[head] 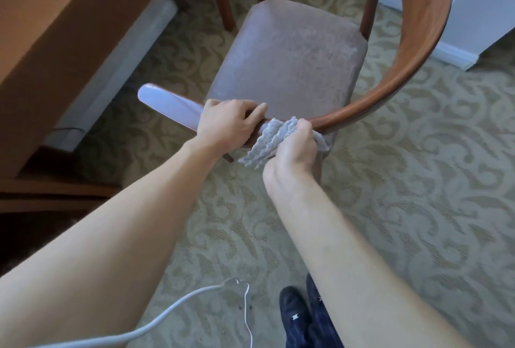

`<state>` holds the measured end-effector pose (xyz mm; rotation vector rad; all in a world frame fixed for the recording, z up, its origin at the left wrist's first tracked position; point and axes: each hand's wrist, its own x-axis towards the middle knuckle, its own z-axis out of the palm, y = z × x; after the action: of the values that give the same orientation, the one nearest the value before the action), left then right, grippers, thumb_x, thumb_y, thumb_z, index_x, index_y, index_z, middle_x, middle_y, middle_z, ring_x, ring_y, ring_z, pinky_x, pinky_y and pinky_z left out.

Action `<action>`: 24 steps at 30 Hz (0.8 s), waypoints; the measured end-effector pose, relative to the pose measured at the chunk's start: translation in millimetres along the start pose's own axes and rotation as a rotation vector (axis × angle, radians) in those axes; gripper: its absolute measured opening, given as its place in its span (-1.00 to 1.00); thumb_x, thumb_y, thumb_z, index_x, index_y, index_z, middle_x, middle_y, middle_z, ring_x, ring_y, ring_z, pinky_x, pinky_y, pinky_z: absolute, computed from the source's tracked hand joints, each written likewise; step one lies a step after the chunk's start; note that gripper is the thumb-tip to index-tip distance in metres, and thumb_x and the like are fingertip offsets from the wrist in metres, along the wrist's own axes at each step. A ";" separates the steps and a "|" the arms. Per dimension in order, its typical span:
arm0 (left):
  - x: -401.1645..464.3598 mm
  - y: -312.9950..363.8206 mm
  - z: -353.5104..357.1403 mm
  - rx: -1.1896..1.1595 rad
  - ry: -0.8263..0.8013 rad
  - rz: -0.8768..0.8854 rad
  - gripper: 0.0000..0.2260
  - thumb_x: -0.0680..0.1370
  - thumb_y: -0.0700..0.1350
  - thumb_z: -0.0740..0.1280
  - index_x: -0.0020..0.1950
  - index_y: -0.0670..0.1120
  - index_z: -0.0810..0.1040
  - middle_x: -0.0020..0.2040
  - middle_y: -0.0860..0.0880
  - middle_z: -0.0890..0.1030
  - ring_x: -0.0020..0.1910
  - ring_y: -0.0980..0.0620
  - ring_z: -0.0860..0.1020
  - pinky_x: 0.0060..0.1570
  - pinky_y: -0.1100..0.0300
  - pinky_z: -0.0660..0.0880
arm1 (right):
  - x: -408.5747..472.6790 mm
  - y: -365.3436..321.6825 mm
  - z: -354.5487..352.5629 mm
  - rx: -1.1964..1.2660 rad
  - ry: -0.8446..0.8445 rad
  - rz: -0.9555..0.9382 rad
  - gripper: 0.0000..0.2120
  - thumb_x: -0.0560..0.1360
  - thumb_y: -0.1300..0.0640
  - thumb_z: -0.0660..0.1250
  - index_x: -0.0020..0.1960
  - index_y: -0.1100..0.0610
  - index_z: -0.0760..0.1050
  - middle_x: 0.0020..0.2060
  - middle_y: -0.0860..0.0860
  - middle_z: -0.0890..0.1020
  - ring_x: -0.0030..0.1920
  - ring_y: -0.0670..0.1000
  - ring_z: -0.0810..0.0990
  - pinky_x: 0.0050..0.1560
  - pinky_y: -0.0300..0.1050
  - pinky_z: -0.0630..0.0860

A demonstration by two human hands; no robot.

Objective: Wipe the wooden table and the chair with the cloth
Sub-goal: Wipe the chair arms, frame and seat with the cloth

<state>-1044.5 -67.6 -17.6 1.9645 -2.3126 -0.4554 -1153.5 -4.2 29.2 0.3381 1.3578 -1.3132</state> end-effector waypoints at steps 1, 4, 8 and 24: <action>0.1 0.5 -0.4 -0.008 -0.003 -0.008 -0.52 0.65 0.20 0.04 -0.22 -0.05 0.56 -0.39 -0.01 0.59 -0.28 -0.03 0.53 0.02 0.06 0.29 | -5.4 7.1 4.5 0.024 -0.027 0.036 -0.79 0.58 0.12 0.18 -0.09 0.18 0.55 -0.25 0.08 0.66 -0.27 0.10 0.67 -0.18 -0.09 0.59; 1.6 -0.4 -1.5 0.016 -0.003 -0.015 -0.54 0.64 0.17 0.06 -0.22 -0.07 0.56 -0.40 -0.02 0.57 -0.28 -0.05 0.53 -0.04 0.10 0.23 | -10.6 33.4 2.8 0.080 -0.186 0.141 -0.73 0.59 0.25 0.06 -0.13 0.15 0.50 -0.24 0.08 0.62 -0.20 0.08 0.60 -0.09 -0.05 0.54; -0.8 -0.3 -1.9 0.009 -0.002 0.009 -0.56 0.66 0.14 0.09 -0.23 -0.08 0.54 -0.40 -0.01 0.56 -0.29 -0.04 0.46 0.00 0.08 0.27 | -15.0 53.0 -3.9 0.085 -0.243 0.176 -0.72 0.66 0.35 0.08 0.31 0.37 0.42 0.17 0.31 0.61 0.20 0.22 0.60 0.27 0.13 0.53; 1.9 -25.5 -51.1 -0.216 -0.275 0.055 -0.78 0.61 0.00 0.22 0.05 0.07 0.67 -0.04 0.10 0.73 0.00 -0.02 0.65 0.13 0.09 0.50 | -2.7 68.9 18.5 -0.133 0.147 -0.133 -0.76 0.64 -0.08 0.25 -0.03 0.09 0.46 -0.11 -0.10 0.61 -0.08 -0.04 0.66 0.21 0.10 0.59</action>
<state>-1008.0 -81.9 23.9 1.8311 -2.3412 -0.9818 -1087.5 4.9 3.4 0.2607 1.6060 -1.3192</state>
